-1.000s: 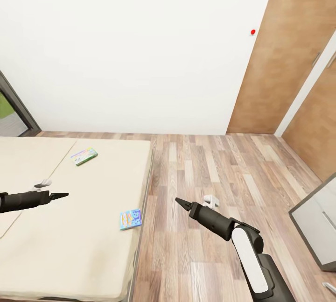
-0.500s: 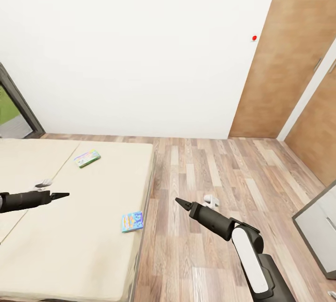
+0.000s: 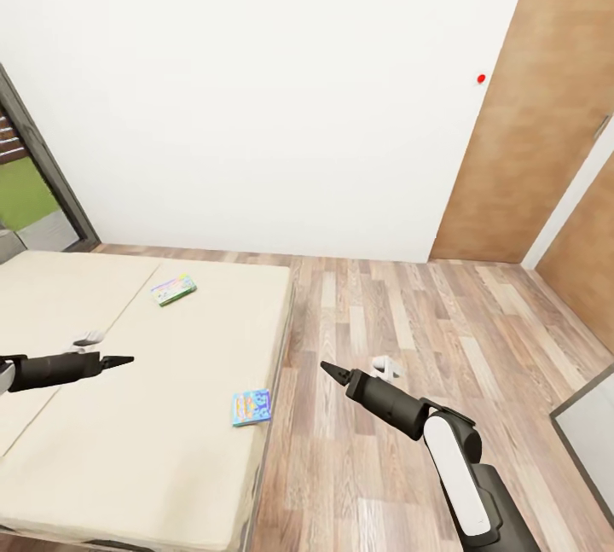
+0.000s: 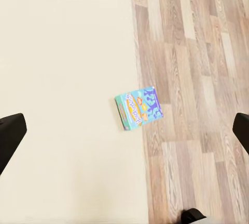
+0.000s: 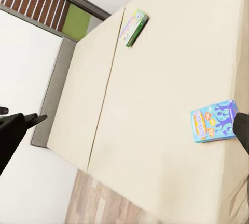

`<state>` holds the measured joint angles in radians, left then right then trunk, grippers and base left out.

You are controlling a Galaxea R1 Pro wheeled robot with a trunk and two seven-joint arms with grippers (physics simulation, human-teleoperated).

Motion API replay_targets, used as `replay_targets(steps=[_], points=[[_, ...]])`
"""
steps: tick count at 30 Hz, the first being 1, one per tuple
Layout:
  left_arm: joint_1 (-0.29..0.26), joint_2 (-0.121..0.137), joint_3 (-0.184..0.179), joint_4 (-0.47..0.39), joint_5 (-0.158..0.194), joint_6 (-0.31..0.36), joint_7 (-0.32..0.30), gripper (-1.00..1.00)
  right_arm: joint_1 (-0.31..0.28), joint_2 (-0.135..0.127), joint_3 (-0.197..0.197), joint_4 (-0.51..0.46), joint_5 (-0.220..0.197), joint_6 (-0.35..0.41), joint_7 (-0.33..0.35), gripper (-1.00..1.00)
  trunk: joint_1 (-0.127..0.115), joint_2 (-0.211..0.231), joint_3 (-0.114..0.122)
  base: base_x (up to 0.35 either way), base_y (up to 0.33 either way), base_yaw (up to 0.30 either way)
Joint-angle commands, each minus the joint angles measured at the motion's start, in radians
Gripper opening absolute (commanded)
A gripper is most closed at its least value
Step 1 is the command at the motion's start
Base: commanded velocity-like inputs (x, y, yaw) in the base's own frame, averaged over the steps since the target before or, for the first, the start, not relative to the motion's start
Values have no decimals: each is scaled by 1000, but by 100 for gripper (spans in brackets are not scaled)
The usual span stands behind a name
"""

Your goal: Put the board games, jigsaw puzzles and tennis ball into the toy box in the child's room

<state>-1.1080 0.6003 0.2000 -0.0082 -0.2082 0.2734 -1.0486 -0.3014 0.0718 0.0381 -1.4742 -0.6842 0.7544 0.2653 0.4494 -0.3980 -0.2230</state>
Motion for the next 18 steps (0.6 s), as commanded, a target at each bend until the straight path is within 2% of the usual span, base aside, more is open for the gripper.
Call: replay_targets(steps=[1, 10, 18], points=[[0, 0, 9, -1, -8, 9, -4, 100, -1, 0, -1, -1, 2, 5, 3, 100, 1, -2, -2, 0, 0, 49], [0, -1, 9, -1, -8, 9, -2, 100, -1, 1, -1, -1, 2, 5, 3, 100, 1, -2, -1, 0, -34, 39], [1, -1, 9, -1, -8, 10, -3, 100, -1, 1, -1, -1, 2, 5, 3, 100, 1, -2, -1, 0, -158, 235]])
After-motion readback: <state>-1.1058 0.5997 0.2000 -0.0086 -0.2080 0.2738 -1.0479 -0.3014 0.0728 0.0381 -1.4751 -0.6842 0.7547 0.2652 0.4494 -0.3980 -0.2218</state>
